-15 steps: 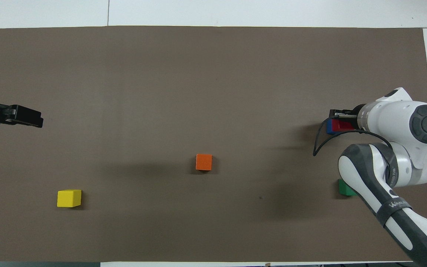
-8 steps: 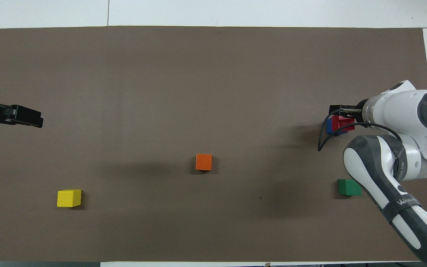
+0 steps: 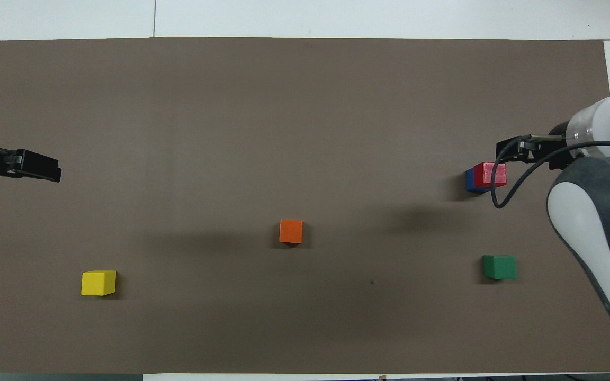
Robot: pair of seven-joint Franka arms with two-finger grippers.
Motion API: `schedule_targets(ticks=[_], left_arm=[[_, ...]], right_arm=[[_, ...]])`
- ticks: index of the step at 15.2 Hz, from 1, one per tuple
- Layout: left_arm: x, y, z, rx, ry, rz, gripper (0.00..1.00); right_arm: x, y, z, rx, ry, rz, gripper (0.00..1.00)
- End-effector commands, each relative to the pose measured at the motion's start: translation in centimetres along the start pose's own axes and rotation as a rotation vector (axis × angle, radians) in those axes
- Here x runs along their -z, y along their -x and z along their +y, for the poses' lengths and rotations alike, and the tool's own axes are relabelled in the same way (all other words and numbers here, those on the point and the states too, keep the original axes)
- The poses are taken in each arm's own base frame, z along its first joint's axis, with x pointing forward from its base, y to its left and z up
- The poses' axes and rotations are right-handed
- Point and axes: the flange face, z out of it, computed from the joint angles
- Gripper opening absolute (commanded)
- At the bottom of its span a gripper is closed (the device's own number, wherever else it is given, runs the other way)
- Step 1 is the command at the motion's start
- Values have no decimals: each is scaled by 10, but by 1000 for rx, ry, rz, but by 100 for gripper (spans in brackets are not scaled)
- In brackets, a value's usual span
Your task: Transfer red block to right arm and stack on blue block
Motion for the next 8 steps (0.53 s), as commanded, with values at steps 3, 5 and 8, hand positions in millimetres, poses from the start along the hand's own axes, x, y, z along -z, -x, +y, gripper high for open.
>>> schedule_targets(ticks=[3, 5, 8], left_arm=[[1, 10, -1, -8, -19, -8, 100], [1, 10, -1, -8, -19, -8, 100], [2, 10, -1, -8, -20, -7, 100]], right_arm=[[60, 33, 9, 70, -20, -24, 100], [72, 32, 14, 77, -17, -50, 100], [68, 28, 18, 100, -4, -66, 100]])
